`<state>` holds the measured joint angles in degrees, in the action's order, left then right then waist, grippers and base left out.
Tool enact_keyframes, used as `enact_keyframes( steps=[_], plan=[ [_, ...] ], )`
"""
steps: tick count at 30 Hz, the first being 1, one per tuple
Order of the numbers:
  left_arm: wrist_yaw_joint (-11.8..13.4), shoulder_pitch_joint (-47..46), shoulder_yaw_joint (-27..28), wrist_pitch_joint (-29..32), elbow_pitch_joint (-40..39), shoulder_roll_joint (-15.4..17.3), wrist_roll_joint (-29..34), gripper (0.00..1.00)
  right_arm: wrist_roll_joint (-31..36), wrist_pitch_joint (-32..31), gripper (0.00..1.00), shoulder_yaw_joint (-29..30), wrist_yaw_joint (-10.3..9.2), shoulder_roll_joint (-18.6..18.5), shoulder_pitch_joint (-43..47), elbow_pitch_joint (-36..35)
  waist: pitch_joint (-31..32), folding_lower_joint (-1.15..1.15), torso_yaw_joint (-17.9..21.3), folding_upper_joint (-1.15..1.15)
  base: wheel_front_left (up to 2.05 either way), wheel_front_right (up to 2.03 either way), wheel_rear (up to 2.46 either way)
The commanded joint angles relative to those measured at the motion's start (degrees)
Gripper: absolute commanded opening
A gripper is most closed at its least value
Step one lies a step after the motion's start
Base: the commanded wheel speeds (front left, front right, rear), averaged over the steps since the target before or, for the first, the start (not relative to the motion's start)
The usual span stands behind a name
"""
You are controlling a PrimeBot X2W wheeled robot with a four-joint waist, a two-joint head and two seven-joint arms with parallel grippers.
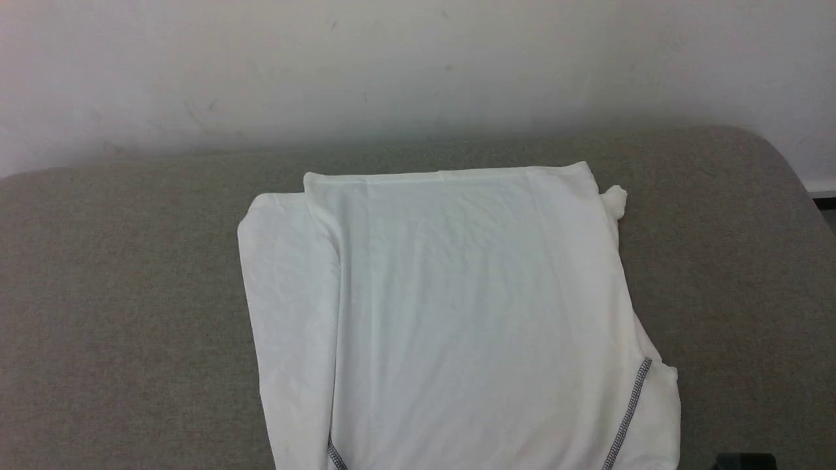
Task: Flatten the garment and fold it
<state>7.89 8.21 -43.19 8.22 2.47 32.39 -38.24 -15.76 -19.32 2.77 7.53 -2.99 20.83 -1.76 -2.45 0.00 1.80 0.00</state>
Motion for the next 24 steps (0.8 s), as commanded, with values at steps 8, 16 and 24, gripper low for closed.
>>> enact_keyframes(
  steps=[8,16,24],
  plan=[
    [-2.50,-3.75,-1.04,-2.23,7.81,-3.63,0.15,0.00,0.30,5.10,0.23,-1.80,-0.04,0.11,-4.93,8.83,-0.02,0.00,0.02,0.00,0.00,0.00,0.00],
    [-1.93,-2.50,2.44,-3.90,4.29,-4.09,-4.31,1.00,-2.85,0.57,1.00,-0.36,-0.04,0.11,-4.73,5.38,-1.35,0.00,-0.56,0.00,0.00,0.00,0.00],
    [1.98,5.79,13.19,-4.12,-14.55,1.43,-15.58,1.00,-4.30,-10.79,1.00,10.92,-0.04,0.11,0.04,-15.20,-2.23,0.00,-1.39,0.00,0.00,0.00,0.00]
  ],
)
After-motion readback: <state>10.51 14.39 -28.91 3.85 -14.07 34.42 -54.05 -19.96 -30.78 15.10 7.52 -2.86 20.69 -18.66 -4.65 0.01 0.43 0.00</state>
